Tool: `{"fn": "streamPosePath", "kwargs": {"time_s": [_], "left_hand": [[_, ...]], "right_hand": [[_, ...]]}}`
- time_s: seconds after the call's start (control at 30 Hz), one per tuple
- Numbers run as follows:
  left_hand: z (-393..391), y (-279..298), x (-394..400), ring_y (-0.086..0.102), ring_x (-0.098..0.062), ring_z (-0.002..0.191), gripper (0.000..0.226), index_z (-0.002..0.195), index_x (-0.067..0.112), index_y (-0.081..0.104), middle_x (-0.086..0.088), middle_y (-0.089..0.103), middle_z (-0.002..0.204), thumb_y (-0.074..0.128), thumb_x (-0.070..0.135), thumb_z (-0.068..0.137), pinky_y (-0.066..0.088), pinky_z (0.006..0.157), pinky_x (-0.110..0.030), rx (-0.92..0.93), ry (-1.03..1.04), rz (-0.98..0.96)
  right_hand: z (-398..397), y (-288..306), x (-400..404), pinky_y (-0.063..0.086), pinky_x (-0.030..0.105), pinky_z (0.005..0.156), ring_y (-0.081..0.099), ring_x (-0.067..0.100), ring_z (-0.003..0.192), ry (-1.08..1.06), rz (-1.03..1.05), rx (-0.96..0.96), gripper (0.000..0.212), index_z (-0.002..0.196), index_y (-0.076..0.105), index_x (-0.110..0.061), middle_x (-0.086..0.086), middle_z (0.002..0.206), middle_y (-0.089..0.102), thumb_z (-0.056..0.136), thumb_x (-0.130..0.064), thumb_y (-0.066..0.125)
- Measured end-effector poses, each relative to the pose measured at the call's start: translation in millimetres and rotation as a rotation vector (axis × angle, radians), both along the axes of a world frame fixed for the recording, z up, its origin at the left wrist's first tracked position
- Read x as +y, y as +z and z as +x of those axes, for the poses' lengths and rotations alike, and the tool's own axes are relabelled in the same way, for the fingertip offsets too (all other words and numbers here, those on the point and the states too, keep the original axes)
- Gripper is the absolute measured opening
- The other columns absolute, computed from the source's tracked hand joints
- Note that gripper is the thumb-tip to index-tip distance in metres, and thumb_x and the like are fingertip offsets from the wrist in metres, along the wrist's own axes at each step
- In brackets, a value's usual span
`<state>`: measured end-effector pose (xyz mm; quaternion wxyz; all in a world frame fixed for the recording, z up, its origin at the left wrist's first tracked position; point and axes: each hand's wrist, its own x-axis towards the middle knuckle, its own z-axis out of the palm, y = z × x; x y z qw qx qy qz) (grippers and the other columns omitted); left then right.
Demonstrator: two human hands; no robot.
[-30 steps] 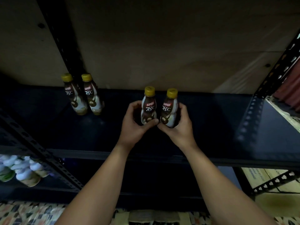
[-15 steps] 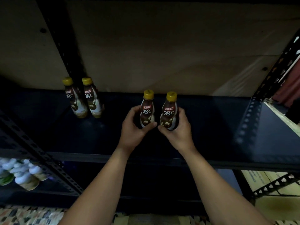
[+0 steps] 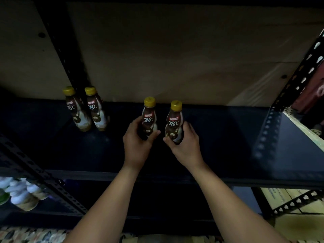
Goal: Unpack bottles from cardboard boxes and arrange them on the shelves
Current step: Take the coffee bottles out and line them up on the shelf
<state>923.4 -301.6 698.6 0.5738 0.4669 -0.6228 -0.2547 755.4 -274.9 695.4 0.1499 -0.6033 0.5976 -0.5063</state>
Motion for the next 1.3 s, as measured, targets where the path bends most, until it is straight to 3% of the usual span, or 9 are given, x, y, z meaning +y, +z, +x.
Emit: {"fn": "streamPosePath", "kwargs": {"time_s": [0.13,0.23,0.33,0.47,0.63,0.7,0.83,1.0,1.3], "left_hand": [[17,4,-12,0.067,-0.005,0.105,0.057,0.131,0.022,0.062,0.005,0.069,0.116,0.087,0.023,0.079,0.057,0.093,-0.033,-0.04,0.099,-0.008],[33,6,-20,0.064,-0.007,0.101,0.058,0.133,0.019,0.064,-0.001,0.064,0.115,0.087,0.025,0.08,0.055,0.089,-0.021,-0.118,0.185,-0.036],[46,9,-25,0.066,-0.003,0.1,0.053,0.13,0.02,0.065,0.004,0.068,0.111,0.086,0.027,0.082,0.056,0.088,-0.024,-0.157,0.198,-0.039],[57,12,-30,0.066,0.004,0.096,0.05,0.129,0.017,0.066,0.01,0.072,0.107,0.084,0.028,0.083,0.048,0.083,-0.006,-0.161,0.234,-0.022],[71,13,-42,0.066,-0.006,0.095,0.04,0.122,0.019,0.068,0.005,0.072,0.103,0.08,0.033,0.086,0.054,0.083,-0.028,-0.283,0.265,-0.065],[74,12,-44,0.065,-0.011,0.096,0.043,0.124,0.017,0.068,-0.001,0.071,0.104,0.08,0.034,0.086,0.05,0.081,-0.025,-0.337,0.31,-0.08],[75,9,-48,0.065,-0.014,0.1,0.047,0.127,0.016,0.067,-0.004,0.07,0.108,0.081,0.034,0.085,0.05,0.084,-0.024,-0.338,0.321,-0.062],[78,9,-50,0.065,-0.013,0.098,0.046,0.124,0.017,0.068,-0.003,0.069,0.107,0.082,0.033,0.083,0.052,0.084,-0.027,-0.322,0.324,-0.058],[84,8,-55,0.067,-0.011,0.099,0.053,0.126,0.016,0.067,-0.001,0.072,0.111,0.083,0.037,0.08,0.057,0.086,-0.033,-0.304,0.33,-0.033]], "right_hand": [[19,5,-16,0.043,0.013,0.081,0.058,0.011,0.103,0.04,0.032,-0.032,0.053,0.119,0.057,-0.014,0.0,0.113,0.06,0.076,-0.021,0.087],[39,6,-29,0.046,0.019,0.084,0.059,0.013,0.106,0.059,0.044,-0.057,0.055,0.123,0.057,-0.014,0.001,0.115,0.059,0.076,-0.017,0.087],[59,6,-41,0.051,0.03,0.088,0.059,0.018,0.109,0.057,0.036,-0.052,0.057,0.124,0.057,-0.012,0.003,0.117,0.059,0.075,-0.016,0.087],[78,6,-54,0.054,0.04,0.091,0.059,0.022,0.109,0.06,0.052,-0.049,0.055,0.12,0.056,-0.012,0.005,0.116,0.059,0.075,-0.016,0.087],[95,8,-65,0.053,0.043,0.092,0.059,0.024,0.11,0.065,0.067,-0.04,0.051,0.117,0.055,-0.01,0.006,0.116,0.059,0.077,-0.015,0.085],[100,9,-69,0.053,0.044,0.094,0.059,0.024,0.112,0.068,0.08,-0.043,0.052,0.12,0.054,-0.01,0.007,0.118,0.059,0.078,-0.014,0.084],[106,11,-73,0.049,0.033,0.092,0.057,0.024,0.117,0.072,0.097,-0.046,0.054,0.126,0.052,-0.009,0.009,0.126,0.058,0.081,-0.011,0.081],[111,14,-76,0.032,0.016,0.086,0.053,0.027,0.121,0.05,0.123,-0.012,0.057,0.133,0.048,-0.003,0.014,0.132,0.054,0.085,-0.009,0.077],[112,15,-77,0.025,0.012,0.087,0.049,0.027,0.127,0.036,0.151,0.01,0.063,0.139,0.045,-0.003,0.014,0.138,0.051,0.085,-0.008,0.077]]}}
